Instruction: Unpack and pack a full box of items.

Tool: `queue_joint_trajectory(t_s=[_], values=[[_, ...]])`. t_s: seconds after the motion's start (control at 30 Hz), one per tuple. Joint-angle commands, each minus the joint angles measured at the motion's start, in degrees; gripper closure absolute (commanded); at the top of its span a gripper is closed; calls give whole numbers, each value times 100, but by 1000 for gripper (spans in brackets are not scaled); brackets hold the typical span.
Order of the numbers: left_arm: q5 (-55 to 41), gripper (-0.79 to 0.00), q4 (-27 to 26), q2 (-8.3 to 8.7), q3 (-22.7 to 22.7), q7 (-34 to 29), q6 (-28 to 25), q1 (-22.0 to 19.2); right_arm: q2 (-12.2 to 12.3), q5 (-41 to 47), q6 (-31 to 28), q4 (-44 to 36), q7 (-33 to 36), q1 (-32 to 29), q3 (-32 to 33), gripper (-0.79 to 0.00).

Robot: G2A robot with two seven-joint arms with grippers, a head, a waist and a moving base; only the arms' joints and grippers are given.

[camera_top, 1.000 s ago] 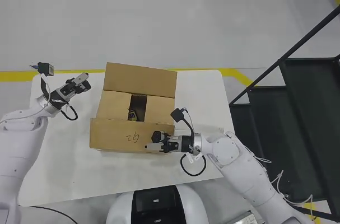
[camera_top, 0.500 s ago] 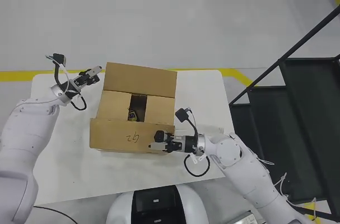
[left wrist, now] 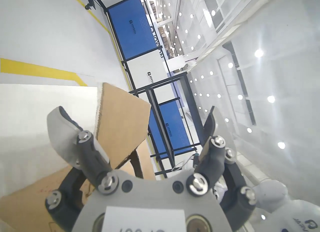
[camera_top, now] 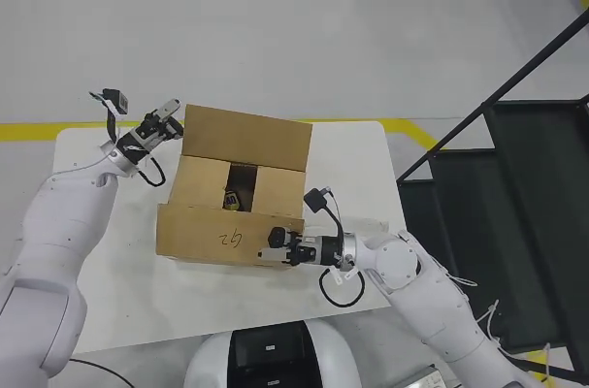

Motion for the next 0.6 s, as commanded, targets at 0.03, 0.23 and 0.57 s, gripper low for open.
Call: queue_joint_trajectory(t_s=[0.03, 0.23, 0.57], values=[[-412, -785, 18, 33, -165, -584, 372, -20, 5, 3, 13, -8, 4, 7, -25, -785], [-621, -785, -269, 227, -435, -1102, 888, 111, 6, -42, 60, 20, -1, 70, -123, -785], [-624, -785, -1172, 591, -857, -1784, 1570, 552, 26, -234, 253, -29, -95, 87, -180, -785]])
